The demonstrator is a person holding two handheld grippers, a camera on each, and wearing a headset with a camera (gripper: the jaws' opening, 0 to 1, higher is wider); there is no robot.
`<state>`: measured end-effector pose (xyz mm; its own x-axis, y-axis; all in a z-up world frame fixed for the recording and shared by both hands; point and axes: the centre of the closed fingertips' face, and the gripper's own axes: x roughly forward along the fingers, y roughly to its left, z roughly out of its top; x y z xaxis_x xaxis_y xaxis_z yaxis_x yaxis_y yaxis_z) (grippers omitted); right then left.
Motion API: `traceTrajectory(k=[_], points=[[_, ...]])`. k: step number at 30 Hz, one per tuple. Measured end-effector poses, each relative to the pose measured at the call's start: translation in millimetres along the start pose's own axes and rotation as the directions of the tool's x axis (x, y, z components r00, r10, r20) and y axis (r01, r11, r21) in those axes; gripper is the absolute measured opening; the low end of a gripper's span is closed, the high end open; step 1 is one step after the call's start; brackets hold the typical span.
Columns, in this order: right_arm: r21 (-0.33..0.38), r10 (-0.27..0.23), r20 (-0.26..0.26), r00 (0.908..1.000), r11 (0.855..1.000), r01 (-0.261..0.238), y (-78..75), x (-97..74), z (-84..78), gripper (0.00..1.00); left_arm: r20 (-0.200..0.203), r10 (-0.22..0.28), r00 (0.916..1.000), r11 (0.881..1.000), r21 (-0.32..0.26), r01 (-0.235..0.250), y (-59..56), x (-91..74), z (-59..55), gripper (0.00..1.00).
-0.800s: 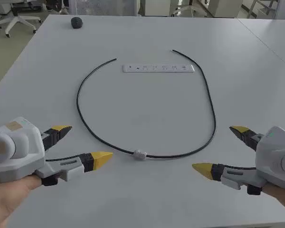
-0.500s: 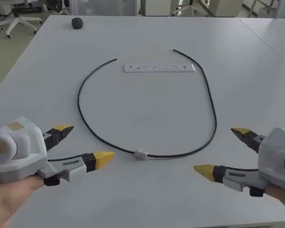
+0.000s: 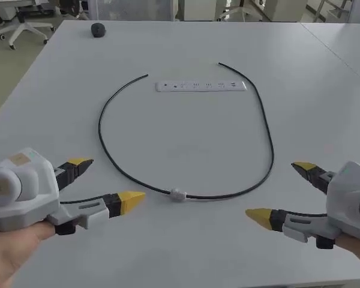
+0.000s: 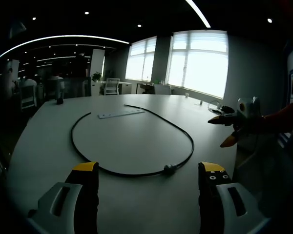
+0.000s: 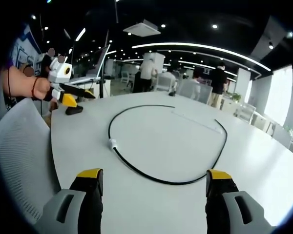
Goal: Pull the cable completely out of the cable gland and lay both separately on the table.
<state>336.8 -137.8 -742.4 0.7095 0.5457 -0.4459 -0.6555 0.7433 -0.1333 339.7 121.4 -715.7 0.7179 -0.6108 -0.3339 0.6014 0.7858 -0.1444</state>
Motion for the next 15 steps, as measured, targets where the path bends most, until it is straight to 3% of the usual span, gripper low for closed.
traceTrajectory(k=[15], points=[[-0.003,0.003,-0.005,1.0,1.0,-0.003,0.3,-0.9,-1.5,0.87,-0.003,-0.004,1.0,1.0,0.001,0.004,-2.4,-0.8,-0.8,0.85]])
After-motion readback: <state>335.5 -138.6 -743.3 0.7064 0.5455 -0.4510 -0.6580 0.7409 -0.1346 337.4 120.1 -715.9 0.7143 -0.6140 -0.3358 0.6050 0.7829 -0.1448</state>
